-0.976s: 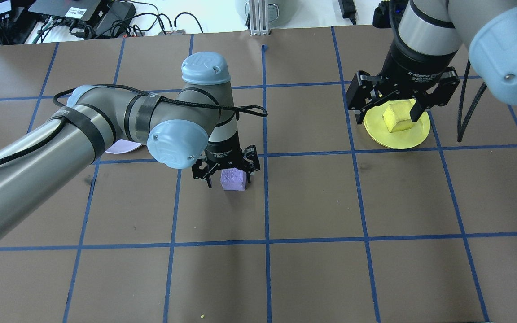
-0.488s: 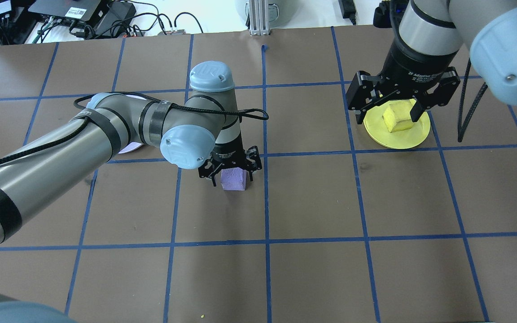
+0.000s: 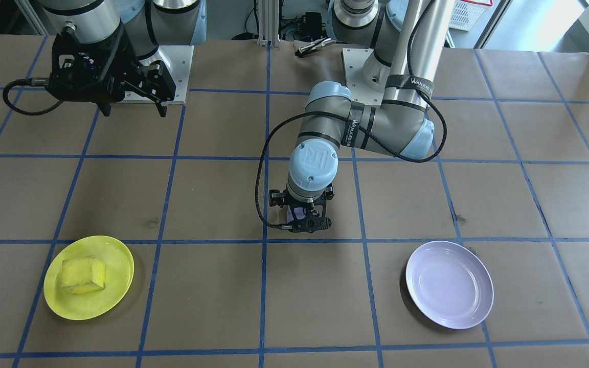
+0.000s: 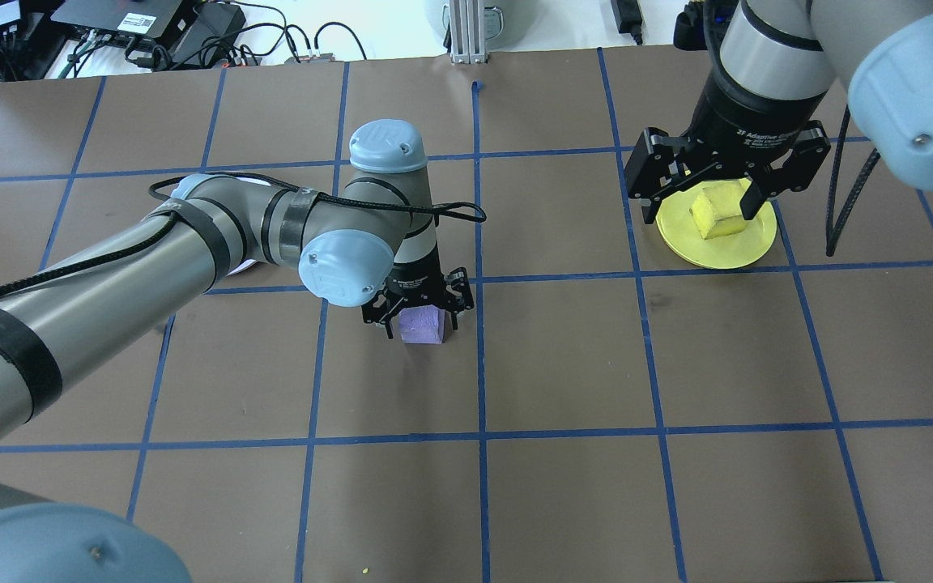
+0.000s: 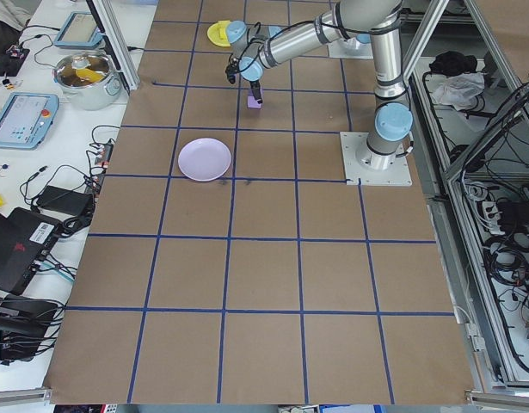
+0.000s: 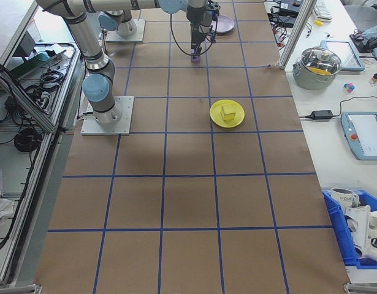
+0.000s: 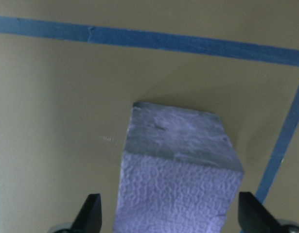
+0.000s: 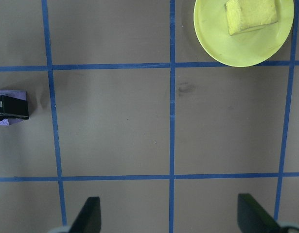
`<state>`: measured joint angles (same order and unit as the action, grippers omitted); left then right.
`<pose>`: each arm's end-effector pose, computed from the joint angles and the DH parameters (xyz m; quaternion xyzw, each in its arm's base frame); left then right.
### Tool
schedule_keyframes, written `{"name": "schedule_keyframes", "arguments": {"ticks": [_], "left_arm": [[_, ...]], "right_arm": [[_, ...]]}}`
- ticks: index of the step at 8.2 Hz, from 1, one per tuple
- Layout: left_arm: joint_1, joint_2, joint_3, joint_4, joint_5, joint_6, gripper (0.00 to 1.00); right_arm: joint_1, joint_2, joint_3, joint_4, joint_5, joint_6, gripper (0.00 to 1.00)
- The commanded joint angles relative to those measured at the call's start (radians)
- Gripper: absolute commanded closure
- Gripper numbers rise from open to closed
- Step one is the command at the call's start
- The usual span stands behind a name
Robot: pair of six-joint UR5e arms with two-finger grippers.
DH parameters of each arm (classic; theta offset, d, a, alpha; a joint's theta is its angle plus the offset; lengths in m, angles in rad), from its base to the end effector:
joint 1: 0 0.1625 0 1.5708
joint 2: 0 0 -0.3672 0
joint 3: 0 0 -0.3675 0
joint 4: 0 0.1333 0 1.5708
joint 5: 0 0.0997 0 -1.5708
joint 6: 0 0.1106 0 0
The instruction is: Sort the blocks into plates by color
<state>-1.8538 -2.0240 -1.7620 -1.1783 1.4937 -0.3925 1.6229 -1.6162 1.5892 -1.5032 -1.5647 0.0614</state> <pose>-0.2824 -0.4632 0.1402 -0.0591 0.9896 0.1311 0.0055 0.1570 -0.4382 0.4247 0.0047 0.9998 0.0204 0.0019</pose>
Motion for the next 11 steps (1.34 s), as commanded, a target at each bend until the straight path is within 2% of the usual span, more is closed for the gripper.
{"name": "schedule_keyframes", "arguments": {"ticks": [1, 2, 4, 5, 7, 8, 9, 10, 11], "left_arm": [[0.001, -0.007, 0.003, 0.034, -0.003, 0.024, 1.0], [0.001, 0.017, 0.009, 0.026, 0.008, 0.024, 1.0], [0.031, 0.098, 0.038, -0.184, 0.034, 0.052, 1.0], [0.095, 0.144, 0.091, -0.287, 0.086, 0.143, 1.0], [0.245, 0.179, 0.205, -0.418, 0.144, 0.398, 1.0], [0.304, 0.179, 0.234, -0.419, 0.187, 0.485, 1.0], [0.37, 0.16, 0.24, -0.394, 0.206, 0.567, 1.0], [0.443, 0.133, 0.237, -0.269, 0.206, 0.624, 1.0], [0.468, 0.075, 0.237, -0.221, 0.203, 0.638, 1.0]], "right_arm": [[0.0, 0.001, 0.0, -0.003, -0.002, 0.0, 0.0], [0.0, 0.001, 0.0, -0.003, 0.0, 0.0, 0.0], [0.0, -0.001, 0.0, 0.003, 0.0, 0.0, 0.0], [0.0, -0.001, 0.0, 0.001, 0.0, 0.0, 0.0], [-0.002, -0.002, 0.0, 0.005, 0.0, 0.0, 0.0], [0.0, -0.002, 0.0, 0.005, 0.0, 0.0, 0.0], [0.0, -0.002, 0.0, 0.005, 0.0, 0.0, 0.0], [0.0, -0.002, 0.0, 0.003, 0.0, 0.002, 0.0], [0.0, -0.002, 0.0, 0.003, 0.0, 0.003, 0.0]]}}
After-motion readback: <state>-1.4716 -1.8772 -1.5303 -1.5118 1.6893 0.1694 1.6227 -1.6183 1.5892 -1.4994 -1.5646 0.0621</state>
